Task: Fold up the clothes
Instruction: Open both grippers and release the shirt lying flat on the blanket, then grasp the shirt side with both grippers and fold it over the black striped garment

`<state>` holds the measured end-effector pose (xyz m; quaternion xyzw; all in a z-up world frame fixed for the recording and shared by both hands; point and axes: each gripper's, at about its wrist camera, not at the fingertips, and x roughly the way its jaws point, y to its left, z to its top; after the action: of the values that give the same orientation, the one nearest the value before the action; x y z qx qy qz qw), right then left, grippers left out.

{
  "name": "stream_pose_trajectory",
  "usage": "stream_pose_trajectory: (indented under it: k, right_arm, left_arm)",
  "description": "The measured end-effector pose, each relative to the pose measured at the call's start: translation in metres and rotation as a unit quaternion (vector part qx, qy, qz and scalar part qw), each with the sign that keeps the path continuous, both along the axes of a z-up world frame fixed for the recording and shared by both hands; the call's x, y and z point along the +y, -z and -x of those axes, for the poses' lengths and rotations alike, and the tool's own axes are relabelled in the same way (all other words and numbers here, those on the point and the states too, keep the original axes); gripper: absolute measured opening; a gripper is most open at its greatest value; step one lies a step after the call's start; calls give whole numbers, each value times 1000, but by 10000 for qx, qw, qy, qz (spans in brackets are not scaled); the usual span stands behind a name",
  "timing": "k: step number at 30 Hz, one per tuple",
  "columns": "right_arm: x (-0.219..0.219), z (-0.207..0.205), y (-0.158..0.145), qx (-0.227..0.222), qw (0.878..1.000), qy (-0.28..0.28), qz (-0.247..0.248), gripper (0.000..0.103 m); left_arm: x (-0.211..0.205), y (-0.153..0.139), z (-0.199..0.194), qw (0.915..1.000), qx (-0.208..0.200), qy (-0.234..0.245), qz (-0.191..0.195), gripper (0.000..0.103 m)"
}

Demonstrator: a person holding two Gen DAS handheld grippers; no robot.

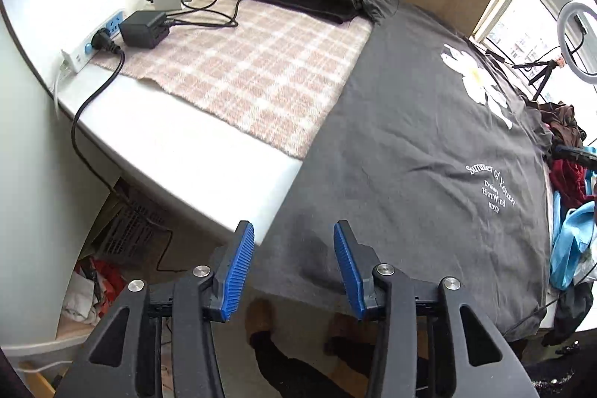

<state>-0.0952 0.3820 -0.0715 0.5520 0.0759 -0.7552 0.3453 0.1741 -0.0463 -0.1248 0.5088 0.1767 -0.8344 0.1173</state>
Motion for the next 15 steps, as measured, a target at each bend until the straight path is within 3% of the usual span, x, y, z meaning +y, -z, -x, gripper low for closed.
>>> stream_pose_trajectory:
  k: [3,6,10,15]
  right_arm:
    - [-4,-32,14,-210,9979,617,-1,42]
    - [-9,-59,-3,-274,9906,1288,374,42]
    - [-37,-80,-48,332,9833,1738,422,42]
    - [-85,-63,-91,791,9795,1804,420,42]
  left_arm:
    - [-9,2,25,9987,132,435,-225,43]
    - [-25,-1,42,9960,142,844,-271,43]
    - [-53,-24,67,9906,369,1284,-291,43]
    - [-75,-53,126,9842,717,1589,-302,44]
